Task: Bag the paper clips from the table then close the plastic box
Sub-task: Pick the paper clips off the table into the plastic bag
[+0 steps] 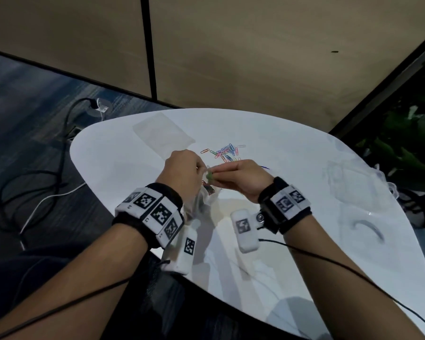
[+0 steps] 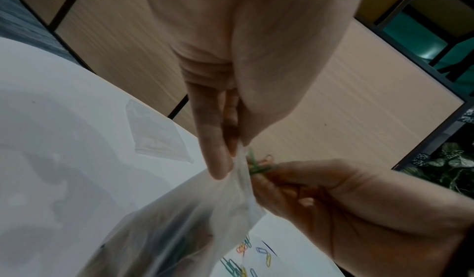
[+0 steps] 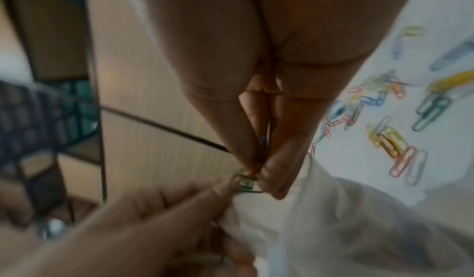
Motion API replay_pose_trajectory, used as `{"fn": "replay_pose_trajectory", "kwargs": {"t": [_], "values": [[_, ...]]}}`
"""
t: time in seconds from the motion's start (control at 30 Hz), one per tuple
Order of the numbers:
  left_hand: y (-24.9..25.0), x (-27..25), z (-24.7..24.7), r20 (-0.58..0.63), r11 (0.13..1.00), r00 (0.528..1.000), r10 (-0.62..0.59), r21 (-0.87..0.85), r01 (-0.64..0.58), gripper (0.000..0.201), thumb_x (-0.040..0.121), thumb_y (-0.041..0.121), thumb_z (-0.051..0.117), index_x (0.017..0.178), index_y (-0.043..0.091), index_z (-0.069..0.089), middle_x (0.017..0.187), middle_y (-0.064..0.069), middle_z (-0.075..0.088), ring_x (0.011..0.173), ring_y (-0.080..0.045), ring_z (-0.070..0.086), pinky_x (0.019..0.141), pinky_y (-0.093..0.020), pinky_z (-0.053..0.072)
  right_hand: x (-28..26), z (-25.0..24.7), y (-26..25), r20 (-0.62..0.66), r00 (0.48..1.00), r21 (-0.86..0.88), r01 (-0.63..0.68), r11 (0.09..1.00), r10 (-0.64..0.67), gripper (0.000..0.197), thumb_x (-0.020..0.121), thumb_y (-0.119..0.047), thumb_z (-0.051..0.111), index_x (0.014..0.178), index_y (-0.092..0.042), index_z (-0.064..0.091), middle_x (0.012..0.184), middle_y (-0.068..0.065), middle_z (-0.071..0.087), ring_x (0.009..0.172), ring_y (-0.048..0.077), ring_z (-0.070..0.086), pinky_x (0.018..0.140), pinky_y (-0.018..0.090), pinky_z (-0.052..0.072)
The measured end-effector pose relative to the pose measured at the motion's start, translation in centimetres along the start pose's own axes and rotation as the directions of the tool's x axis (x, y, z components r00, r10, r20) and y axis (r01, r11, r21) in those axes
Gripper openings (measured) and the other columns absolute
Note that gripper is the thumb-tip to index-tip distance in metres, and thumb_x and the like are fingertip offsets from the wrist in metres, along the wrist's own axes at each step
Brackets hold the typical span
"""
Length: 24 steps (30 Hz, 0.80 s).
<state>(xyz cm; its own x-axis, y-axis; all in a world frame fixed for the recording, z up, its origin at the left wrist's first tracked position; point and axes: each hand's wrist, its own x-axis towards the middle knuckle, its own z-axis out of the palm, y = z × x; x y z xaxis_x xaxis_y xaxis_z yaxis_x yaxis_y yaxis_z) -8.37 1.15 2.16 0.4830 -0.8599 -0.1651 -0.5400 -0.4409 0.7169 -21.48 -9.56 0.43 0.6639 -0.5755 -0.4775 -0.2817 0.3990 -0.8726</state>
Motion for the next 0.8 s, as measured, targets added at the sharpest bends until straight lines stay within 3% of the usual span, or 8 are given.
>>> {"fn": "replay_pose_trajectory", "kwargs": {"t": [0.13,0.2,0.3,0.4,0.47,0.6,0.7,0.8], "values": [[-0.4,0.1,-0.1,-0.006,1.0,1.0,-0.013,-0.004,0.013,0.019,0.094,0.014,0.06,0.088,0.011,0.078,0.085,-0.013,0.075,0.077,-0.033,0.074,0.077,-0.042,0.062,0.8,1.8,0.5,-0.119,0.988,-0.334,0.053,0.941,-0.098,0.026,0.074,0.012,0.069,0.096,-0.001,0.074,0.089,0.019,0.075,0.084,0.029,0.074,0.084,0.034,0.059],[-0.6,0.1,-0.1,-0.019,1.0,1.0,-0.014,-0.015,0.013,0.017,0.093,0.013,0.062,0.089,0.011,0.079,0.086,-0.012,0.075,0.077,-0.033,0.074,0.077,-0.041,0.062,0.9,2.5,0.6,-0.179,0.97,-0.468,0.063,0.882,-0.165,0.019,0.077,0.007,0.068,0.088,-0.007,0.076,0.077,0.015,0.075,0.07,0.024,0.074,0.079,0.035,0.061],[-0.6,0.0,-0.2,-0.019,1.0,1.0,-0.001,0.002,0.001,0.017,0.093,0.013,0.062,0.091,0.012,0.079,0.089,-0.011,0.076,0.078,-0.031,0.074,0.078,-0.041,0.062,0.7,3.4,0.6,-0.191,0.942,-0.632,0.097,0.769,-0.277,0.013,0.084,0.001,0.065,0.086,-0.003,0.077,0.072,0.013,0.074,0.052,0.013,0.066,0.062,0.02,0.059],[-0.6,0.0,-0.4,-0.028,1.0,1.0,-0.002,-0.002,0.002,0.018,0.094,0.011,0.061,0.094,0.011,0.079,0.09,-0.012,0.075,0.078,-0.032,0.074,0.078,-0.041,0.062,0.7,4.0,0.4,-0.168,0.931,-0.765,0.084,0.638,-0.325,0.021,0.087,-0.003,0.059,0.095,-0.008,0.078,0.084,0.005,0.075,0.064,0.009,0.061,0.055,0.002,0.04],[-0.6,0.1,-0.5,-0.036,1.0,0.999,-0.008,-0.015,0.008,0.018,0.094,0.011,0.061,0.094,0.01,0.079,0.089,-0.014,0.075,0.078,-0.033,0.073,0.078,-0.042,0.062,0.7,4.2,0.2,-0.149,0.933,-0.81,0.074,0.581,-0.327,0.024,0.085,-0.002,0.062,0.102,-0.009,0.077,0.096,0.004,0.075,0.075,0.009,0.061,0.06,0.003,0.04],[-0.4,0.0,-0.5,-0.038,1.0,0.999,-0.005,-0.01,0.005,0.02,0.094,0.009,0.059,0.095,0.008,0.079,0.091,-0.014,0.074,0.078,-0.034,0.073,0.078,-0.042,0.062,0.6,4.1,0.1,-0.126,0.921,-0.823,0.109,0.557,-0.367,0.021,0.08,-0.003,0.064,0.093,-0.011,0.079,0.088,0.005,0.076,0.077,0.017,0.071,0.081,0.026,0.058],[-0.4,-0.1,-0.5,-0.041,1.0,0.999,-0.017,-0.009,0.017,0.02,0.095,0.009,0.058,0.097,0.009,0.078,0.093,-0.014,0.074,0.078,-0.033,0.073,0.079,-0.041,0.062,0.1,3.5,-0.1,-0.036,0.948,-0.852,0.137,0.506,-0.317,0.034,0.082,0.004,0.054,0.092,-0.015,0.08,0.087,-0.004,0.075,0.077,0.014,0.067,0.078,0.021,0.053],[-0.6,-0.2,-0.8,-0.058,0.999,0.998,-0.037,-0.018,0.036,0.02,0.095,0.009,0.058,0.098,0.009,0.078,0.096,-0.013,0.074,0.08,-0.033,0.073,0.081,-0.041,0.062,-0.8,3.2,-0.6,0.049,0.946,-0.801,0.23,0.553,-0.321,0.021,0.077,0.002,0.069,0.086,-0.014,0.08,0.081,0.0,0.077,0.074,0.01,0.071,0.075,0.021,0.056]]}}
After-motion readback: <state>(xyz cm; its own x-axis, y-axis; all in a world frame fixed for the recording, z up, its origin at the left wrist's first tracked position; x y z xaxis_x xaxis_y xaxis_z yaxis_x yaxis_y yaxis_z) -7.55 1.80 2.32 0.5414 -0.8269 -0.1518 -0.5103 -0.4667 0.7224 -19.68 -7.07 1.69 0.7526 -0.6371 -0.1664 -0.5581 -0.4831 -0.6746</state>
